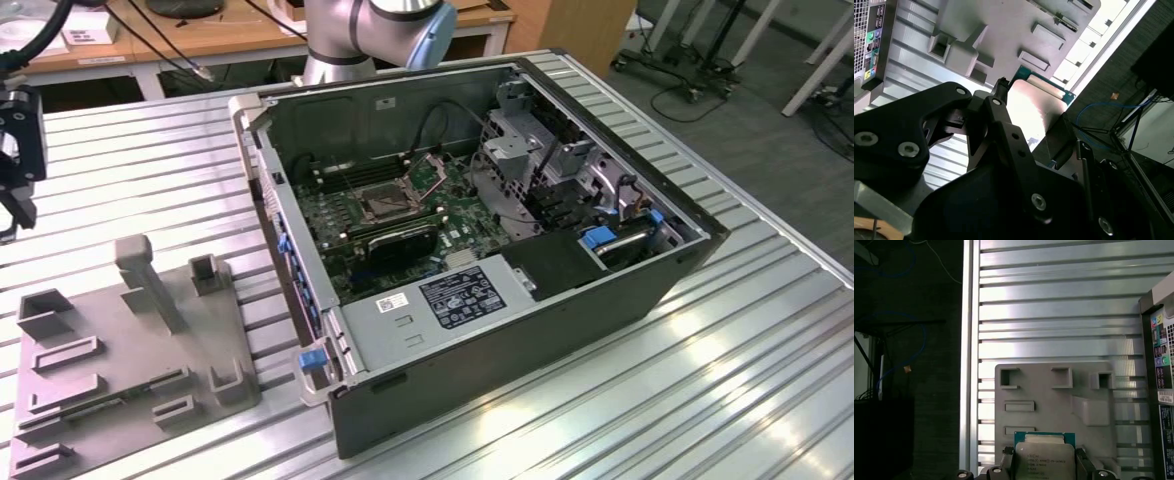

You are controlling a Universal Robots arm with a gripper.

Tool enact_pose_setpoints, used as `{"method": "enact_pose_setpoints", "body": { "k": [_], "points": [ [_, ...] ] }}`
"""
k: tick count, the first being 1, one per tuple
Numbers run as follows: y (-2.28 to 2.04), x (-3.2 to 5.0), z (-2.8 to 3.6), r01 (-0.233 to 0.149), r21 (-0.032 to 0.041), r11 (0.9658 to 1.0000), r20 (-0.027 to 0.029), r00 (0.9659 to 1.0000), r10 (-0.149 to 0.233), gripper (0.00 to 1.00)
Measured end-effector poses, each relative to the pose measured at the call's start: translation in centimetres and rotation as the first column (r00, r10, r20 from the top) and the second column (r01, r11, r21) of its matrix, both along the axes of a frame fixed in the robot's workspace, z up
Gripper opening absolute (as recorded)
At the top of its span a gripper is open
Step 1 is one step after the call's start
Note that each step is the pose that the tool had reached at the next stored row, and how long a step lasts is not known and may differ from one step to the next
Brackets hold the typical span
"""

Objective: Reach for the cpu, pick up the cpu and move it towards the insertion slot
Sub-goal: 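Pick up the cpu and move it towards the insertion slot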

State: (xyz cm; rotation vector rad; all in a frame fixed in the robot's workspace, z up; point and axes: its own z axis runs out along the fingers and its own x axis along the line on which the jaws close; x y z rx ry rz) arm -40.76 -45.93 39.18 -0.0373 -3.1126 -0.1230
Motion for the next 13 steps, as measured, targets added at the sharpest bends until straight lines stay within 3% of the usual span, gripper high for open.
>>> {"method": "enact_pose_setpoints", "body": {
  "k": [13],
  "points": [
    [0.0,0.65,0.0,0.0,0.0,1.0,0.0,1.0,0.0,0.54]
  ]
}}
